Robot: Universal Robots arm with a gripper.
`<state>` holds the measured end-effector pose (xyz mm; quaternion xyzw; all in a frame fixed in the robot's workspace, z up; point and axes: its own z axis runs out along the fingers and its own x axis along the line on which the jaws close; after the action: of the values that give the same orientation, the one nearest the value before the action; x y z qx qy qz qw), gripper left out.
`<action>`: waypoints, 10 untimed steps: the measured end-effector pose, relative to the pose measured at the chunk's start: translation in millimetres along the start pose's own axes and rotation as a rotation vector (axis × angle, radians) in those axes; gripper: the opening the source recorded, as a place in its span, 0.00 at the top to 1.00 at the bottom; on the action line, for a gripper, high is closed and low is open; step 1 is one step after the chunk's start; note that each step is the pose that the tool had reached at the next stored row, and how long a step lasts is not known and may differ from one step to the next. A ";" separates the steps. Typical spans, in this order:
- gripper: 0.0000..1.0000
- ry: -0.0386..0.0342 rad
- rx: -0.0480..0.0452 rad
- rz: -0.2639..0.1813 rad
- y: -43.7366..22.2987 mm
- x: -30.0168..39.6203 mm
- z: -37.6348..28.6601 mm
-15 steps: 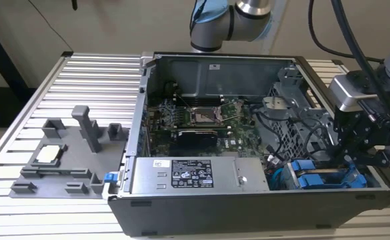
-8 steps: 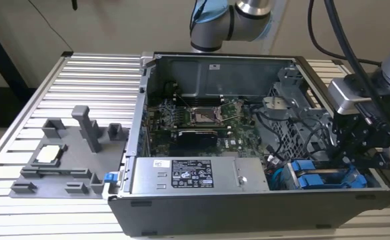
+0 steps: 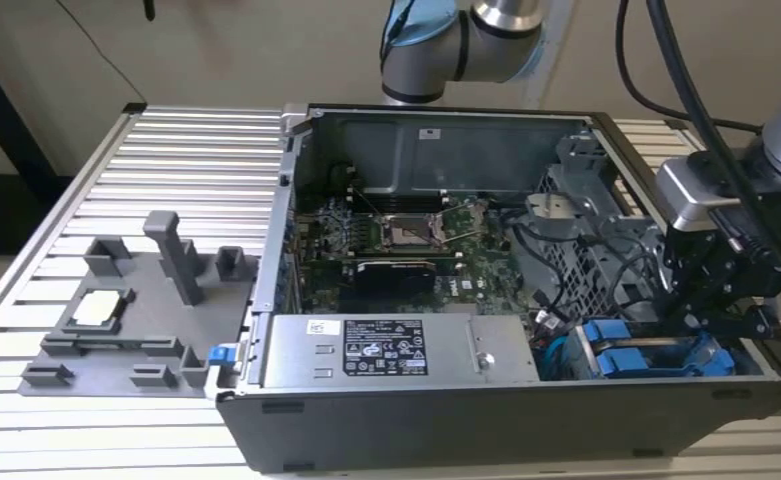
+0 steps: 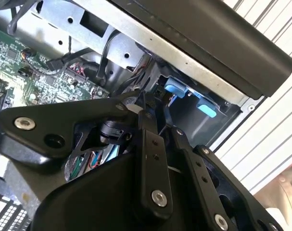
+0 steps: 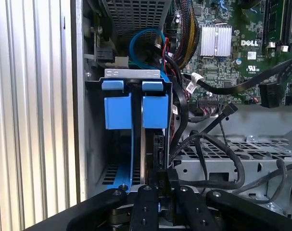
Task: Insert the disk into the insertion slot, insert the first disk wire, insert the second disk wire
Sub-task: 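Insert the first disk wire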
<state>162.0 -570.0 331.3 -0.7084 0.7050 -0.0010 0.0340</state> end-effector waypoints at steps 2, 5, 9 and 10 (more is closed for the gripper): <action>0.80 -0.0005 0.0001 0.000 0.0 0.1 0.1; 0.73 -0.0002 0.0001 0.000 -0.1 0.0 -1.4; 0.73 -0.0002 0.0001 0.000 -0.8 -0.7 -17.2; 0.73 -0.0004 0.0001 0.000 -1.1 -1.0 -21.6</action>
<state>162.0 -570.1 353.0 -0.7084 0.7050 -0.0009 0.0342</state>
